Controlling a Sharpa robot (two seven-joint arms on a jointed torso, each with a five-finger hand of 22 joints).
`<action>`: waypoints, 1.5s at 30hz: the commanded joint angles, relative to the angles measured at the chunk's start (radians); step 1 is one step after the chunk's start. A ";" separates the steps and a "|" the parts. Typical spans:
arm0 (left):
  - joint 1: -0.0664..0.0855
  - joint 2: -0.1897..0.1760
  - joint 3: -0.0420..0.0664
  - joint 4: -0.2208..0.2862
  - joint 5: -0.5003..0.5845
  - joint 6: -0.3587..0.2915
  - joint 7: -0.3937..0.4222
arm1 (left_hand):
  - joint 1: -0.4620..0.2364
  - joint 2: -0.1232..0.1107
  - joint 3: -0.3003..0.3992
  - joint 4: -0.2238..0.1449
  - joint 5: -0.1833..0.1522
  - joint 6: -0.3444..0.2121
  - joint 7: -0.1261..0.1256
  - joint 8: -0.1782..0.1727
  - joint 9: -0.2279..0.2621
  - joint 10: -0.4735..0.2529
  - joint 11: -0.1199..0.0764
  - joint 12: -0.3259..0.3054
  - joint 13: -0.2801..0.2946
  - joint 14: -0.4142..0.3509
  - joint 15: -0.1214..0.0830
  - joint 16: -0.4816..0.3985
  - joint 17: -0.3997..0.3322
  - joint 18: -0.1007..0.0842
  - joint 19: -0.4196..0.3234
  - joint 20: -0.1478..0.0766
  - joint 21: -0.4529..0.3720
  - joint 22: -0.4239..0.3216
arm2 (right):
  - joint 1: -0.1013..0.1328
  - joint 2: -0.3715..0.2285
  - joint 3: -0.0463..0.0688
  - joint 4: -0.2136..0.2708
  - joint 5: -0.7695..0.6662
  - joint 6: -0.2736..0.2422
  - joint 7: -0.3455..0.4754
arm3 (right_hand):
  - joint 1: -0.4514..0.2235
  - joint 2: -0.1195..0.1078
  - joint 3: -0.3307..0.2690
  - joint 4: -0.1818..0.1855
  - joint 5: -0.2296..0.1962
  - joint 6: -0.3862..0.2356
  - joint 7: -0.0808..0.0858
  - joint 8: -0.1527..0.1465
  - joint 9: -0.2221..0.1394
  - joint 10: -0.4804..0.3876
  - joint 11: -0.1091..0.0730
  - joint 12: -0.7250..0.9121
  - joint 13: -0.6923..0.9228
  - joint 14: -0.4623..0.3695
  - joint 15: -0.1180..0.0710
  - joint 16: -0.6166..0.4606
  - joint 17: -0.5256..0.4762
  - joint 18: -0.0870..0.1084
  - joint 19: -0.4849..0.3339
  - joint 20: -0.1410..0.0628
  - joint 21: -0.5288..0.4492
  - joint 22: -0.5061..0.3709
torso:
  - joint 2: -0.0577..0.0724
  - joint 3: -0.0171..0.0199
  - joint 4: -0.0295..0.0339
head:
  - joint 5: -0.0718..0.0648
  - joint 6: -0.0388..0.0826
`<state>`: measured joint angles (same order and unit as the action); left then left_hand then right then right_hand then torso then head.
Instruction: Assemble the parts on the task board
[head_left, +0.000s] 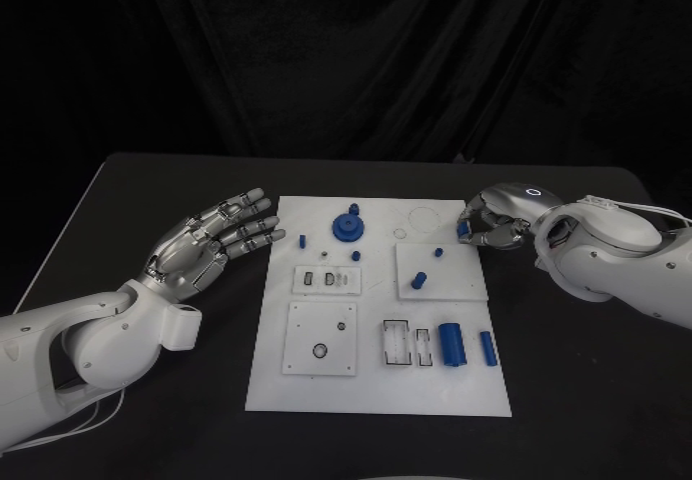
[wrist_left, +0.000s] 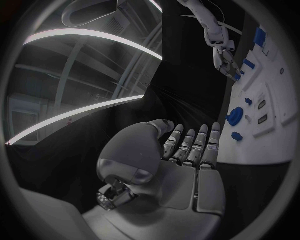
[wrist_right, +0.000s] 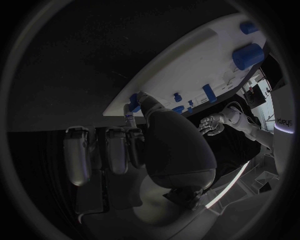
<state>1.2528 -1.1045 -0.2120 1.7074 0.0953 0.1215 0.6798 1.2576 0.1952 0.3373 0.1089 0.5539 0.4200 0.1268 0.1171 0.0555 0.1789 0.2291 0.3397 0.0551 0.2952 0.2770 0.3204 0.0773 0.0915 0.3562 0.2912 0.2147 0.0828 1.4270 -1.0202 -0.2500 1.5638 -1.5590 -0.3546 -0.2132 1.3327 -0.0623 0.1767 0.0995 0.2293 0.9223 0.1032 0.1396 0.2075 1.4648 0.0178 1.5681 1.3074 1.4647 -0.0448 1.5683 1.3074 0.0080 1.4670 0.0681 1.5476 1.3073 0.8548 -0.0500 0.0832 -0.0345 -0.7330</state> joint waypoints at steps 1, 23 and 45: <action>-0.001 0.002 0.000 0.000 -0.001 0.019 0.015 | -0.010 0.004 0.004 0.000 0.004 0.004 0.005 0.005 0.002 0.001 0.008 0.006 0.002 -0.001 0.007 0.005 0.001 -0.015 -0.004 0.001 -0.003 -0.002 | -0.003 0.000 0.000 -0.001 -0.008 -0.007 -0.010 | 0.010 -0.002 0.005 0.002 0.007 0.012 0.000 0.007 0.005 0.106 -0.007 0.003 0.263 0.106 -0.007 0.003 0.263 0.004 0.079 -0.009 -0.006 0.235 | 0.000 -0.0003 0.0011 | 0.000 -0.002; -0.003 0.003 0.000 -0.006 -0.001 0.022 0.011 | -0.011 0.004 0.006 0.000 0.004 0.005 0.006 0.005 0.002 0.001 0.009 0.007 0.002 -0.001 0.008 0.006 0.001 -0.016 -0.004 0.000 -0.003 -0.002 | 0.008 -0.023 0.003 0.091 -0.052 -0.151 -0.021 | 0.021 0.006 0.006 -0.002 0.060 0.107 -0.016 0.062 0.076 0.106 -0.005 0.003 0.263 0.106 -0.008 0.003 0.263 0.006 0.075 -0.011 -0.011 0.232 | 0.000 0.0000 0.0004 | 0.007 -0.005; -0.003 0.019 0.001 -0.013 -0.001 0.028 0.005 | -0.012 0.004 0.007 0.000 0.004 0.006 0.007 0.006 0.002 0.001 0.010 0.008 0.002 -0.002 0.008 0.006 0.000 -0.016 -0.005 0.000 -0.004 -0.002 | -0.026 0.220 0.004 0.164 -0.165 -0.057 -0.075 | 0.027 0.006 0.015 -0.019 0.138 0.117 -0.023 0.067 0.113 0.106 -0.012 0.003 0.263 0.102 -0.013 -0.005 0.248 0.016 0.057 -0.015 -0.036 0.210 | 0.000 -0.0016 0.0054 | 0.002 -0.020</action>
<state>1.2512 -1.0867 -0.2119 1.6937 0.0953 0.1309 0.6769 1.2535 0.1994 0.3372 0.1089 0.5539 0.4236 0.1305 0.1171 0.0564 0.1824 0.2327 0.3436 0.0560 0.2951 0.2770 0.3204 0.0773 0.0916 0.3562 0.2912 0.2147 0.0820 1.4049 -0.8061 -0.2470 1.7304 -1.6950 -0.4396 -0.2589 1.3555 -0.0612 0.1905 0.0824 0.3626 1.0312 0.0877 0.2042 0.2900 1.4649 0.0107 1.5681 1.3073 1.4657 -0.0509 1.5682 1.3073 0.0080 1.4670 0.0607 1.5166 1.3079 0.8543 -0.0511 0.0848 -0.0317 -0.7520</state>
